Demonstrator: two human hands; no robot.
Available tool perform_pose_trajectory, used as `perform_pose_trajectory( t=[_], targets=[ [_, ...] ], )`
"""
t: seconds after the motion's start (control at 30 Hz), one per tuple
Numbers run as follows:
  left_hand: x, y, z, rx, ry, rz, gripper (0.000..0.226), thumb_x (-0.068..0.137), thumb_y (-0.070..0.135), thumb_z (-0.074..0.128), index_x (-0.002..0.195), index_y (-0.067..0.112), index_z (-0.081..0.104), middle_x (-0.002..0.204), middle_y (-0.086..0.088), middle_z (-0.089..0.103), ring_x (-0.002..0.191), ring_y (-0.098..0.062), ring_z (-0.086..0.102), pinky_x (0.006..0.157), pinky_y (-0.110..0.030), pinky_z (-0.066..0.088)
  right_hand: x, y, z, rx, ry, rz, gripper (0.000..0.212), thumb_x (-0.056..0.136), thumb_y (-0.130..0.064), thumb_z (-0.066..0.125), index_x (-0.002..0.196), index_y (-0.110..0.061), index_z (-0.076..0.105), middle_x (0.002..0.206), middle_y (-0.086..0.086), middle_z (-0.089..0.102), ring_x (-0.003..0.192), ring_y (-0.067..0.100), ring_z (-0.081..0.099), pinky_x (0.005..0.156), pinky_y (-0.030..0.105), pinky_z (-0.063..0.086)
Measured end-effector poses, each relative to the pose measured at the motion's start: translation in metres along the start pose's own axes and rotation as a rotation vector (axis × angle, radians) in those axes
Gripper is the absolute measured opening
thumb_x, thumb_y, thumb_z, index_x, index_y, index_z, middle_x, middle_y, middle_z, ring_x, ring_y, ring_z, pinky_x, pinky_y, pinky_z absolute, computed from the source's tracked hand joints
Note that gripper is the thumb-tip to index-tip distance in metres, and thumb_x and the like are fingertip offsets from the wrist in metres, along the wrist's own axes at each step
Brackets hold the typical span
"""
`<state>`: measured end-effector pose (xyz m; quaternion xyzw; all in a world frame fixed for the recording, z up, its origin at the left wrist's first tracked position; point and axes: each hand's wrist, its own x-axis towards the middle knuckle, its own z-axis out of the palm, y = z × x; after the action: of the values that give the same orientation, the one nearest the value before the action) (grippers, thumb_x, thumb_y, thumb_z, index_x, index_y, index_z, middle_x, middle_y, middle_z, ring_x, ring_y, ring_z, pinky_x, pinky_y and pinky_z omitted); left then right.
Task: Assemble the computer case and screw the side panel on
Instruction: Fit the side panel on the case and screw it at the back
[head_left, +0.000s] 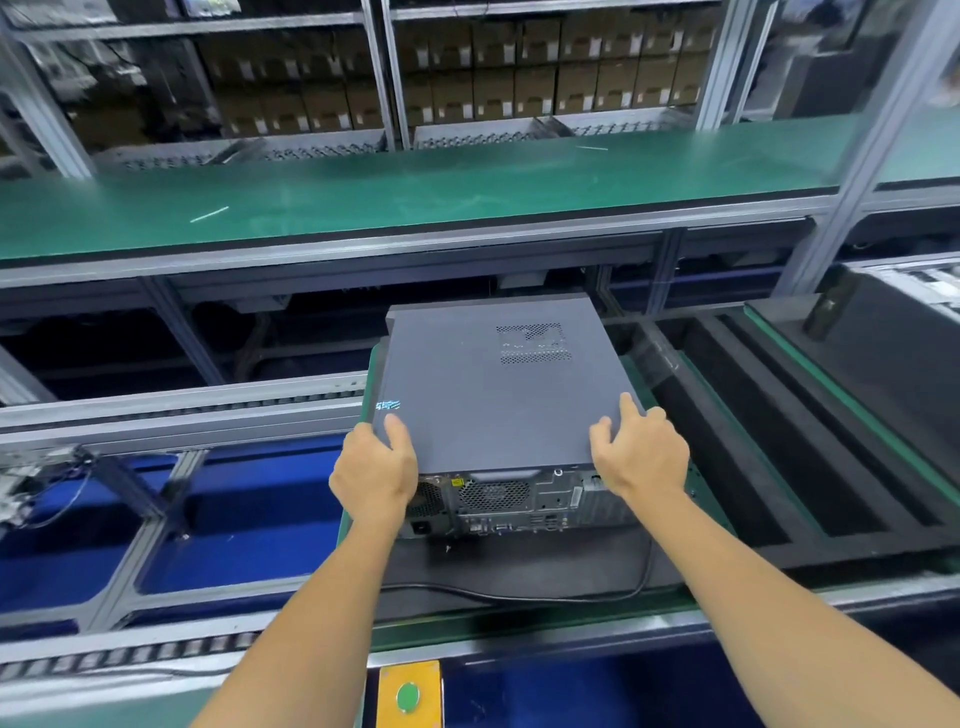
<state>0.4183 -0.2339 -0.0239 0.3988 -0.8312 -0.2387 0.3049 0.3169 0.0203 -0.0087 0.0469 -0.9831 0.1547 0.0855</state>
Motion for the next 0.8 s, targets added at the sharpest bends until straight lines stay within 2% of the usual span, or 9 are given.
perform_pose_trajectory(
  t=[0.1, 0.23, 0.33, 0.43, 0.5, 0.53, 0.6, 0.7, 0.8],
  targets=[
    [0.002, -0.002, 0.005, -0.004, 0.071, -0.019, 0.06, 0.088, 0.052, 0.017, 0.073, 0.01, 0.057, 0.071, -0.004, 0.057, 0.061, -0.025, 0.047, 0.059, -0.032, 0.031, 0.002, 0.002, 0.006, -0.022, 0.033, -0.009, 0.052, 0.097, -0.035, 0.04, 0.139, -0.007, 0.051, 0.099, 0.024, 0.059, 0.073, 0.031, 0.047, 0.063, 0.034, 0.034],
    [0.004, -0.003, 0.009, 0.075, 0.085, -0.047, 0.065, 0.091, 0.048, 0.014, 0.077, 0.008, 0.063, 0.073, -0.008, 0.061, 0.062, -0.026, 0.045, 0.059, -0.034, 0.033, 0.004, 0.004, 0.011, -0.029, 0.056, -0.017, 0.064, 0.09, -0.041, 0.025, 0.136, -0.005, 0.052, 0.093, 0.024, 0.058, 0.067, 0.028, 0.042, 0.06, 0.033, 0.031],
    [0.003, -0.002, 0.006, 0.068, 0.057, -0.055, 0.065, 0.093, 0.047, 0.014, 0.077, 0.008, 0.064, 0.075, -0.008, 0.063, 0.065, -0.026, 0.048, 0.061, -0.035, 0.035, 0.002, 0.003, 0.008, -0.007, 0.06, 0.001, 0.055, 0.098, -0.035, 0.034, 0.143, -0.007, 0.048, 0.1, 0.026, 0.059, 0.074, 0.031, 0.047, 0.064, 0.034, 0.034],
    [-0.001, -0.002, 0.0, 0.037, 0.001, -0.031, 0.061, 0.093, 0.05, 0.017, 0.077, 0.009, 0.06, 0.078, -0.009, 0.063, 0.069, -0.027, 0.053, 0.063, -0.036, 0.038, -0.001, 0.001, 0.004, 0.027, 0.014, 0.023, 0.055, 0.1, -0.036, 0.035, 0.149, -0.01, 0.041, 0.113, 0.025, 0.058, 0.094, 0.037, 0.057, 0.075, 0.039, 0.041],
    [-0.008, -0.005, -0.006, 0.052, -0.057, 0.039, 0.062, 0.09, 0.058, 0.019, 0.089, 0.01, 0.058, 0.089, -0.011, 0.062, 0.08, -0.03, 0.057, 0.069, -0.039, 0.041, -0.006, 0.001, 0.001, 0.036, -0.031, 0.03, 0.06, 0.101, -0.044, 0.033, 0.152, -0.012, 0.033, 0.12, 0.024, 0.055, 0.103, 0.037, 0.055, 0.08, 0.041, 0.044],
    [-0.012, -0.009, -0.008, 0.037, -0.099, 0.07, 0.065, 0.089, 0.062, 0.024, 0.104, 0.01, 0.058, 0.101, -0.013, 0.062, 0.093, -0.032, 0.058, 0.075, -0.04, 0.042, -0.008, 0.001, 0.0, 0.034, -0.056, 0.022, 0.064, 0.1, -0.049, 0.032, 0.153, -0.013, 0.029, 0.122, 0.024, 0.054, 0.106, 0.037, 0.054, 0.08, 0.041, 0.044],
    [-0.017, -0.018, -0.017, -0.029, -0.237, 0.119, 0.08, 0.083, 0.072, 0.034, 0.135, 0.013, 0.044, 0.127, -0.008, 0.056, 0.116, -0.027, 0.052, 0.086, -0.037, 0.041, -0.009, 0.004, -0.005, 0.028, -0.129, -0.005, 0.076, 0.098, -0.061, 0.032, 0.156, -0.014, 0.02, 0.129, 0.024, 0.049, 0.113, 0.038, 0.051, 0.083, 0.041, 0.045],
    [-0.01, -0.03, -0.031, -0.052, -0.433, 0.189, 0.102, 0.071, 0.079, 0.05, 0.147, 0.016, 0.025, 0.139, 0.0, 0.048, 0.123, -0.022, 0.046, 0.092, -0.036, 0.04, -0.006, 0.012, -0.016, 0.078, -0.298, -0.045, 0.096, 0.09, -0.075, 0.038, 0.159, -0.017, 0.006, 0.146, 0.025, 0.035, 0.129, 0.039, 0.044, 0.098, 0.044, 0.042],
    [-0.002, -0.036, -0.032, -0.002, -0.502, 0.201, 0.101, 0.076, 0.068, 0.058, 0.151, 0.013, 0.018, 0.142, -0.004, 0.045, 0.125, -0.025, 0.043, 0.097, -0.038, 0.039, -0.004, 0.022, -0.028, 0.212, -0.458, -0.074, 0.104, 0.083, -0.073, 0.054, 0.159, -0.024, 0.002, 0.157, 0.019, 0.021, 0.137, 0.038, 0.038, 0.107, 0.044, 0.036]
  ],
)
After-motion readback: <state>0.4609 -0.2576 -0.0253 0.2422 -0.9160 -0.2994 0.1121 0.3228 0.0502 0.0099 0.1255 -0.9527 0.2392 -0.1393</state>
